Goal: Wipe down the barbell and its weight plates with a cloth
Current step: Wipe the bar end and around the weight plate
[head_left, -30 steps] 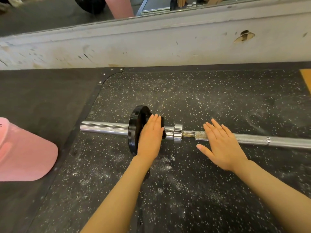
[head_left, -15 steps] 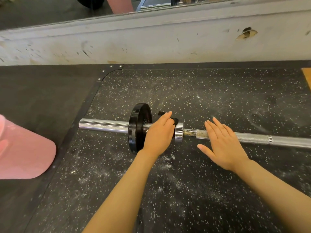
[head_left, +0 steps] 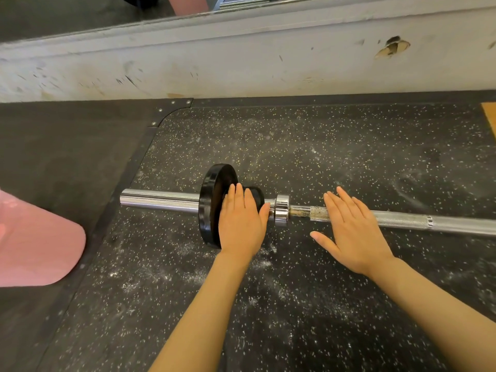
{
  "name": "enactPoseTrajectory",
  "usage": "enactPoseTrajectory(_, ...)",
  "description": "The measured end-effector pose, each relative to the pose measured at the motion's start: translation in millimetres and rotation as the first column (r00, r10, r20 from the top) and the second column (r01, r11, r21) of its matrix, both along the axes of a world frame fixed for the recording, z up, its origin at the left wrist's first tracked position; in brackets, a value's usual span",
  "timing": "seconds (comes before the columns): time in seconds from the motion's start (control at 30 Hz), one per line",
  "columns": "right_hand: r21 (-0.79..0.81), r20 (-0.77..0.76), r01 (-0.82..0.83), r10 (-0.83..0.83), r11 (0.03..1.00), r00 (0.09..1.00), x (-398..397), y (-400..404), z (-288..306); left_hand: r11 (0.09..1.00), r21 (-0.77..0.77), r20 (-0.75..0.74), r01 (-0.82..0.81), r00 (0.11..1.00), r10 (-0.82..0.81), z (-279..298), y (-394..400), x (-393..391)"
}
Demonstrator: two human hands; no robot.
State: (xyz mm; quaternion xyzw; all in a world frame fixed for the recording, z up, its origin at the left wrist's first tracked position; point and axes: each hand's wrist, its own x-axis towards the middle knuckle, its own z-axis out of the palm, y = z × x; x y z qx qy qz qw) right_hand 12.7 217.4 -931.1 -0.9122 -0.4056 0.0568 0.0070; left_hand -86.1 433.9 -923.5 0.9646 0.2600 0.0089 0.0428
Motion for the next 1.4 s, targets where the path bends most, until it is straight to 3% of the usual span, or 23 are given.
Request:
enactPoseTrajectory(0.17,0.021,-0.009,-0.007,0.007,1.000,1.000,2,0,1,0.999,-0.050,0.012,-0.014,1.000,0.014,-4,10,19)
enactPoseTrajectory(0.37,0.067,-0.022,-0.011,0.013,0.998,1.000,3,-1,-2,0.999,-0.026,0.121,-0.020,0.992,0.023,-10,-10,-16)
enactPoseTrajectory(0.6,0.071,-0.020,-0.020,0.021,0.997,1.000,2,-2,-3,0.998,-0.064,0.113,-0.018,0.993,0.025,1,-6,14)
enactPoseTrajectory(0.8,0.061,-0.003,-0.012,0.012,0.998,1.000,5,-1,-4,0.990,-0.100,0.140,0.103,0.986,-0.089,-1,-35,22)
enactPoseTrajectory(1.07,0.050,-0.005,-0.010,0.011,0.999,1.000,1,-2,-4,0.941,-0.059,0.239,0.333,0.920,-0.311,-22,-23,-27)
enactPoseTrajectory(1.4,0.074,-0.014,0.006,-0.005,0.997,1.000,2,1,-1,0.973,-0.061,0.161,0.221,0.965,-0.209,-4,-17,20)
